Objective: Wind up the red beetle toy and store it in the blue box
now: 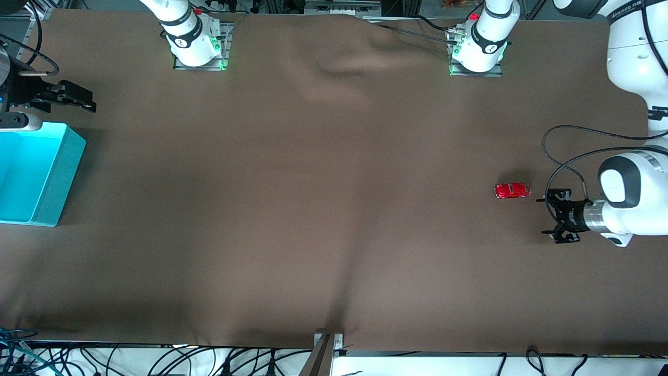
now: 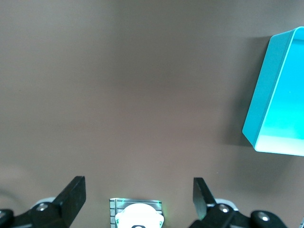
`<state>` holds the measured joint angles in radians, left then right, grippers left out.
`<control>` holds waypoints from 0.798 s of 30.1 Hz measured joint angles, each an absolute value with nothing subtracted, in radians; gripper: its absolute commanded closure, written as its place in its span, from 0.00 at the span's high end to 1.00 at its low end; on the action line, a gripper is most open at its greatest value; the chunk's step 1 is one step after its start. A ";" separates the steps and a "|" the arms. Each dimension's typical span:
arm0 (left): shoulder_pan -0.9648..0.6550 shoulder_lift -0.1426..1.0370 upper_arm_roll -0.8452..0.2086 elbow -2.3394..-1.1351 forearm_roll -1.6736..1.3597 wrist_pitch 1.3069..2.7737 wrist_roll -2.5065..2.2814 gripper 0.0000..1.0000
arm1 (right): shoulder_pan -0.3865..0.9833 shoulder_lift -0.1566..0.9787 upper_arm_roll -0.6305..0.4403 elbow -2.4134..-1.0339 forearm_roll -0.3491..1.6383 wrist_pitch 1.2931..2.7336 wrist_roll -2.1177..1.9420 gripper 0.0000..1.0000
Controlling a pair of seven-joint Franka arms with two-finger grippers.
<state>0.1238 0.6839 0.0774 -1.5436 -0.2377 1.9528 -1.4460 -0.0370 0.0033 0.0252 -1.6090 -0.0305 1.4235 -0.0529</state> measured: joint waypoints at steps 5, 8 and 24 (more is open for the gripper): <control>0.105 0.683 0.077 -1.595 -0.237 1.978 -1.451 1.00 | -0.037 0.003 0.025 -1.609 -0.031 1.423 -0.053 1.00; 0.097 0.675 0.077 -1.626 -0.237 1.980 -1.451 1.00 | -0.037 0.003 0.025 -1.609 -0.031 1.423 -0.053 1.00; 0.091 0.561 0.071 -1.848 -0.220 2.092 -1.451 1.00 | -0.037 0.003 0.025 -1.609 -0.032 1.423 -0.053 1.00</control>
